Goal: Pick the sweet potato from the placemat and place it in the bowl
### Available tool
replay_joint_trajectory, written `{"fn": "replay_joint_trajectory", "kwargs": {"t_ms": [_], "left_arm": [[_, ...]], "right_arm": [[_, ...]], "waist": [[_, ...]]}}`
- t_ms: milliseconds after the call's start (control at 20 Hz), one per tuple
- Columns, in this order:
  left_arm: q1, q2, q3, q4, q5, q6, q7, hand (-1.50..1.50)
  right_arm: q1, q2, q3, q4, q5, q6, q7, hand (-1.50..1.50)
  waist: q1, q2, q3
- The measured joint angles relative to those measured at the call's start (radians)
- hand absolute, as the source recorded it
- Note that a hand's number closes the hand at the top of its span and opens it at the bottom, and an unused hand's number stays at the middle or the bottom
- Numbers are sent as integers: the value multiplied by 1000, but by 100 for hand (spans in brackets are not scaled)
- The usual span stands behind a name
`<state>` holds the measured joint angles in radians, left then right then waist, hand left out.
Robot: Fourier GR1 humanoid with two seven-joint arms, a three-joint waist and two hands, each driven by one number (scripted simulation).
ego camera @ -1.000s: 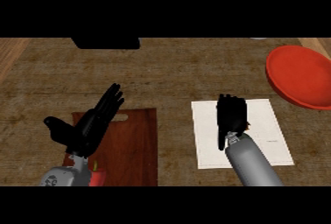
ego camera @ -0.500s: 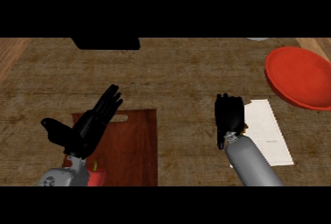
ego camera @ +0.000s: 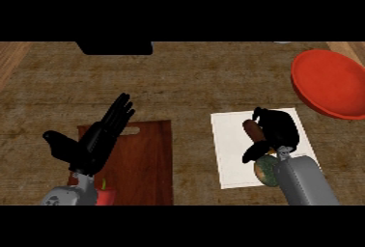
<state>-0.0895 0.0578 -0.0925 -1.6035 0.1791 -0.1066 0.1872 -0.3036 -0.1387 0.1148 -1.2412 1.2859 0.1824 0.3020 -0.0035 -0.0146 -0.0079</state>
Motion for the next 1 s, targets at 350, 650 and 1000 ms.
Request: {"fn": "replay_joint_trajectory", "kwargs": {"t_ms": [350, 650, 1000], "left_arm": [[5, -2, 6, 0, -6, -3, -4, 0], [-1, -6, 10, 6, -9, 2, -2, 0], [4, -13, -1, 18, -17, 0, -16, 0]], "right_arm": [[98, -15, -17, -323, -44, 105, 62, 150], [111, -32, -49, -666, -82, 237, 141, 150], [1, -59, -144, -854, -124, 376, 230, 150]], "waist": [[-6, 8, 6], [-11, 8, 7], [-1, 12, 7]]}}
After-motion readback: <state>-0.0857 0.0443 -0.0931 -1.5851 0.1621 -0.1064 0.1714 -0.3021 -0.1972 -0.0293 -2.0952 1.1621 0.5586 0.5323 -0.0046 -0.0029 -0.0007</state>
